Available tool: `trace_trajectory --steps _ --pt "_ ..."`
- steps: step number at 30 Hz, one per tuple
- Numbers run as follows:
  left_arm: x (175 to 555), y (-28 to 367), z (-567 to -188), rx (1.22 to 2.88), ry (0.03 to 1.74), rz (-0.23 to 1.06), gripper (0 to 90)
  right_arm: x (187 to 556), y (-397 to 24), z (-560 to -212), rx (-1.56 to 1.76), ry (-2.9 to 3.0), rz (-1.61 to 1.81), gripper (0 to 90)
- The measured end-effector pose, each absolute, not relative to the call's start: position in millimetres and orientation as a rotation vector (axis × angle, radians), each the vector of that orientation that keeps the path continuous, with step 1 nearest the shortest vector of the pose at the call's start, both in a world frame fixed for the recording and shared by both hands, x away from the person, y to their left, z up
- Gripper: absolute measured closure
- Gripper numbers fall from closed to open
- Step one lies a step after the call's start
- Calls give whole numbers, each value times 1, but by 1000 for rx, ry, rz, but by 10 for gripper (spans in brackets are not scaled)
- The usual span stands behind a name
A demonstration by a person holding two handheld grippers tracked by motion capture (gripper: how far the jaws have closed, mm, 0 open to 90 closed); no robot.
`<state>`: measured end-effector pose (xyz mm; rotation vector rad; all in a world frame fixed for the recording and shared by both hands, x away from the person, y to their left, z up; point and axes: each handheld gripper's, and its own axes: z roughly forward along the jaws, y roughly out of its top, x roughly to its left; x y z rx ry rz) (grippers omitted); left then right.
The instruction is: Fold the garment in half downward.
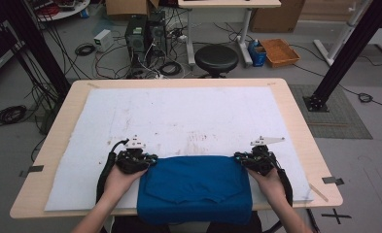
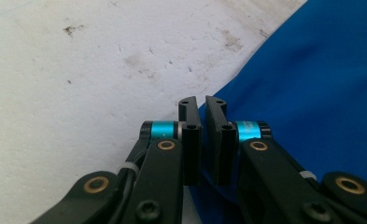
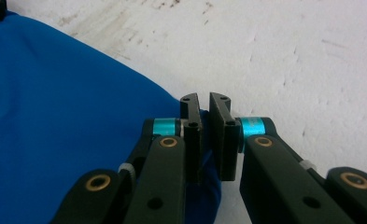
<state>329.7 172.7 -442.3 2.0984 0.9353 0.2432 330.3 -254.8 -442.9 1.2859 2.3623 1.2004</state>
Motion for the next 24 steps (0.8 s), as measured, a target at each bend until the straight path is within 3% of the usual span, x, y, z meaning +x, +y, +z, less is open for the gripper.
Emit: trace_trajectory --steps 8,16,24 --pt "353 174 -429 2093 899 324 855 348 -253 -430 1260 2313 1206 847" --pt "396 174 -418 2084 893 389 855 395 -247 -418 1252 2281 1158 847" --pt "431 172 -418 2103 911 390 855 422 -246 -421 1276 2246 1167 847"
